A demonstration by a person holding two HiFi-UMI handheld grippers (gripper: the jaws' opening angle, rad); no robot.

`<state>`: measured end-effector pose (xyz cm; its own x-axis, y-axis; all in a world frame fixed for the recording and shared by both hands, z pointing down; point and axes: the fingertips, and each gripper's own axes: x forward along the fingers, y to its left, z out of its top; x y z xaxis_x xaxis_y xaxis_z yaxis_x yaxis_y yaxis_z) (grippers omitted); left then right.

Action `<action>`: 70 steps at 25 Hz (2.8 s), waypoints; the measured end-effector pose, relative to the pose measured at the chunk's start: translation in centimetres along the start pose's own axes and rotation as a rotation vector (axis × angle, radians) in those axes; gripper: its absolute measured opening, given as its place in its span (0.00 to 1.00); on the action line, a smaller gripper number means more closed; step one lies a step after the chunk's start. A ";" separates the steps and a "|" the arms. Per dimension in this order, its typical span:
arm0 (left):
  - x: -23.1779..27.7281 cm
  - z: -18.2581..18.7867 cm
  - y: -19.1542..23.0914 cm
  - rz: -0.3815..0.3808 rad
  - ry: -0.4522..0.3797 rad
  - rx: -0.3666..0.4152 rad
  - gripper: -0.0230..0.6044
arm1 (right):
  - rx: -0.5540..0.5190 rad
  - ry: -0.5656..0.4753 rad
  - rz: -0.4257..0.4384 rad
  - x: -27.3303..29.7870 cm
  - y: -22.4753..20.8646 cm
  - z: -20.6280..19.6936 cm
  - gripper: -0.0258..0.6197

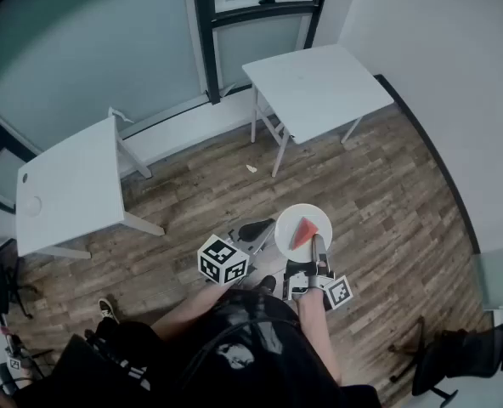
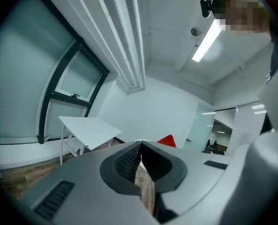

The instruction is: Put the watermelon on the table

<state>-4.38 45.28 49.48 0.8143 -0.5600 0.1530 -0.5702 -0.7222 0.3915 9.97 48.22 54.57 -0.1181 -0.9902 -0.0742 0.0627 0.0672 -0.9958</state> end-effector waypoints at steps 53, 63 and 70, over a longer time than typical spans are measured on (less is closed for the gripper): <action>21.1 7.6 20.0 0.134 0.004 -0.112 0.05 | 0.193 0.101 -0.074 27.4 -7.7 8.6 0.09; 26.4 13.8 30.3 0.098 -0.011 -0.083 0.05 | 0.117 0.109 -0.057 40.9 -7.4 8.8 0.09; 29.3 15.0 35.4 0.039 0.036 -0.110 0.05 | 0.117 0.092 -0.046 47.0 -7.2 7.6 0.09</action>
<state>-2.38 -2.77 54.20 0.7964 -0.5701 0.2016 -0.5874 -0.6504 0.4816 11.54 0.28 58.67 -0.2130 -0.9763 -0.0383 0.1691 0.0018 -0.9856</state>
